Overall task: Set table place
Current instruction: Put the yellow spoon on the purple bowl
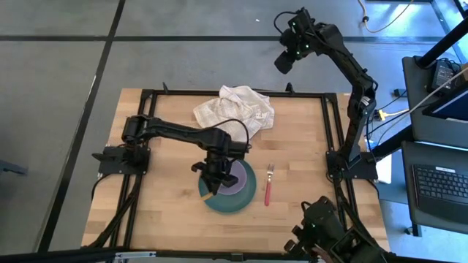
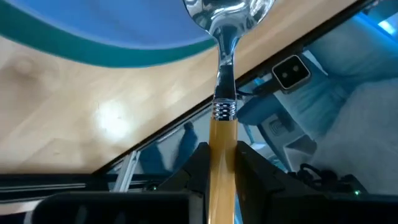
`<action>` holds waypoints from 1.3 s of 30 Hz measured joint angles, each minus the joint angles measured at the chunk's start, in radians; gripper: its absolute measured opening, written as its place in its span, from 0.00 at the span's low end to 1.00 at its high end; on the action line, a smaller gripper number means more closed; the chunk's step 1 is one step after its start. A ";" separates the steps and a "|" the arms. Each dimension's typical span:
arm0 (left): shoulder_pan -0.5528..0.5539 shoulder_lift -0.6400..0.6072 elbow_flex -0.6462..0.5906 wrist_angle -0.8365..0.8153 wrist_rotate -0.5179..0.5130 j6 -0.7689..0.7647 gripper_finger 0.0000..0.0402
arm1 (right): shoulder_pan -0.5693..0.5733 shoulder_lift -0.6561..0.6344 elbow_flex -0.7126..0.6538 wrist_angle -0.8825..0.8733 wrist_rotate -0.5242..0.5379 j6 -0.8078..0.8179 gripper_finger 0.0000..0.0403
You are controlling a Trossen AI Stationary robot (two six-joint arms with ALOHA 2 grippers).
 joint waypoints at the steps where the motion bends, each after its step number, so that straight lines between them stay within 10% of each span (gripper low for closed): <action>1: 0.000 0.011 0.000 0.002 0.007 0.001 0.10 | 0.000 0.000 0.000 0.000 -0.023 -0.004 0.29; 26: 0.038 0.039 -0.001 0.007 -0.011 0.018 0.10 | 0.003 -0.001 -0.001 -0.318 -0.925 -0.552 0.29; 39: 0.076 0.038 -0.001 0.008 -0.055 -0.008 0.10 | 0.003 -0.001 -0.001 -0.319 -1.032 -0.576 0.29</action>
